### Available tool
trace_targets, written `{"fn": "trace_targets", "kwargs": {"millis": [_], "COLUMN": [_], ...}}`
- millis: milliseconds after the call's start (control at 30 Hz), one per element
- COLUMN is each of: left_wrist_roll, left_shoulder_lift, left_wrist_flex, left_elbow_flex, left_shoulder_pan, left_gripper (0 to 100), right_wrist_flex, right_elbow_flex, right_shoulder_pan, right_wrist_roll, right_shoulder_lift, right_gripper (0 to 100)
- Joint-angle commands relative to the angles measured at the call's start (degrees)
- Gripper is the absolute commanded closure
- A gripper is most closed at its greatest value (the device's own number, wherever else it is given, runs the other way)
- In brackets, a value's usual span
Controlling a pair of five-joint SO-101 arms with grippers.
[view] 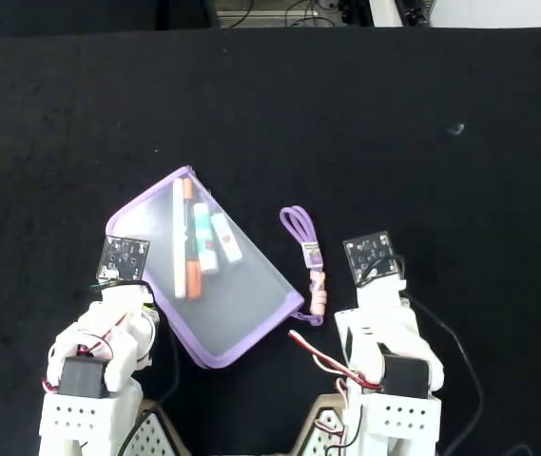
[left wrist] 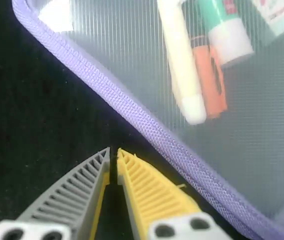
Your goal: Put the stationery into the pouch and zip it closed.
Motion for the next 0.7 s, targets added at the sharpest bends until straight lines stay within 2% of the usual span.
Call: {"fn": "trace_targets", "kwargs": {"millis": [0, 667], "left_wrist_roll": [0.44, 0.44], "left_shoulder_lift": [0.09, 0.09], "left_wrist_flex": [0.44, 0.44], "left_elbow_flex": [1.54, 1.54], "left_shoulder_pan": [-0.31, -0.31], "left_gripper": [97, 97], "right_wrist_flex": [0.53, 0.53], "right_elbow_flex": [-0.13, -0.13], "right_shoulder_pan": [-0.26, -0.26], "right_wrist_roll": [-0.09, -0.09], "right_shoulder_lift": [-4.70, -4.70], "right_gripper": [98.7, 98.7]}}
